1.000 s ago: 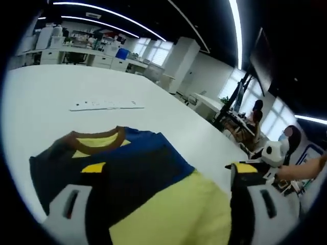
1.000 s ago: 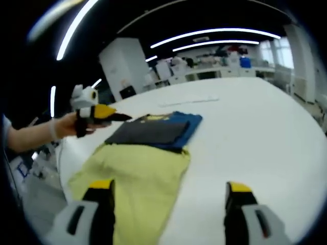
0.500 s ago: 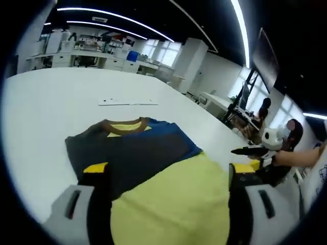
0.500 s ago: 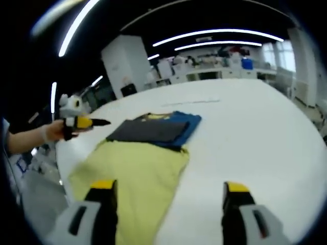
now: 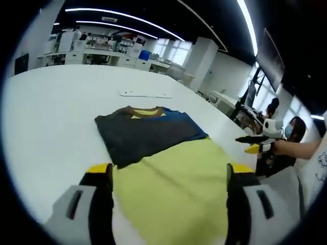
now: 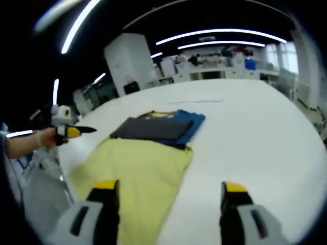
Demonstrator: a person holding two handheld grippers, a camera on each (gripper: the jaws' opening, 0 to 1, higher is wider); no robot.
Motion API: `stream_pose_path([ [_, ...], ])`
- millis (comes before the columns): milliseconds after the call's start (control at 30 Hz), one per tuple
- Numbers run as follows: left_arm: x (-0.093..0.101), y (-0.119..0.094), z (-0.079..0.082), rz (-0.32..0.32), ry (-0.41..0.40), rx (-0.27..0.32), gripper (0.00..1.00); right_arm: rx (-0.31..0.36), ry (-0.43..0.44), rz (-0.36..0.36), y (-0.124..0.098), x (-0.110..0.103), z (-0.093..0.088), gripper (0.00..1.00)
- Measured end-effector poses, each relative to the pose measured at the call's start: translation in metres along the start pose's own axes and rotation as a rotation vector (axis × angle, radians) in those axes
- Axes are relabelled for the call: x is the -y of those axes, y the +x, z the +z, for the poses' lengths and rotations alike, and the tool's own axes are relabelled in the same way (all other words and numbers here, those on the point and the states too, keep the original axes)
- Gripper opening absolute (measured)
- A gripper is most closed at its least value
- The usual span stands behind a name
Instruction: Fold the garment on the visible template until the final outline fits inside the template.
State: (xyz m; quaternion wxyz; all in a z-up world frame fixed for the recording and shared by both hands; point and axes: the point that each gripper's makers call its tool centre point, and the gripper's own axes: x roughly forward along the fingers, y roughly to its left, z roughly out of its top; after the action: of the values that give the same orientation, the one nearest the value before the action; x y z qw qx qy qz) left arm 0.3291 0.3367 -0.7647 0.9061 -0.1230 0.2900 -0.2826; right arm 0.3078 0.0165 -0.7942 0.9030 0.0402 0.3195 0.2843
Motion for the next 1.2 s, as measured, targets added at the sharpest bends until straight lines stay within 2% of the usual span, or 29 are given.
stream_pose_path([
  [67, 0.001, -0.005, -0.009, 0.005, -0.007, -0.017, 0.85, -0.013, -0.016, 0.0, -0.002, -0.002, -0.005, 0.81],
  [333, 0.0, -0.026, -0.043, 0.011, -0.041, -0.078, 0.78, -0.078, -0.029, 0.025, -0.015, -0.008, -0.03, 0.64],
  [467, 0.001, -0.037, -0.066, -0.003, -0.049, -0.129, 0.61, -0.088, -0.022, 0.023, -0.021, -0.007, -0.039, 0.63],
  [600, 0.005, -0.047, -0.085, -0.003, -0.068, -0.174, 0.59, -0.105, -0.003, 0.04, -0.028, -0.011, -0.05, 0.51],
  [800, 0.002, -0.058, -0.104, 0.002, -0.082, -0.225, 0.54, -0.114, 0.039, 0.054, -0.033, -0.015, -0.065, 0.45],
  [967, 0.004, -0.068, -0.122, 0.004, -0.077, -0.27, 0.47, -0.157, 0.025, 0.072, -0.037, -0.021, -0.079, 0.37],
  [1000, 0.003, -0.068, -0.121, 0.002, -0.071, -0.258, 0.45, -0.163, 0.032, 0.079, -0.037, -0.023, -0.08, 0.37],
  [1067, 0.004, -0.07, -0.125, -0.006, -0.103, -0.259, 0.41, -0.176, 0.034, 0.092, -0.038, -0.025, -0.084, 0.33],
  [1200, 0.007, -0.077, -0.134, -0.002, -0.113, -0.273, 0.33, -0.193, 0.054, 0.12, -0.037, -0.03, -0.088, 0.25],
])
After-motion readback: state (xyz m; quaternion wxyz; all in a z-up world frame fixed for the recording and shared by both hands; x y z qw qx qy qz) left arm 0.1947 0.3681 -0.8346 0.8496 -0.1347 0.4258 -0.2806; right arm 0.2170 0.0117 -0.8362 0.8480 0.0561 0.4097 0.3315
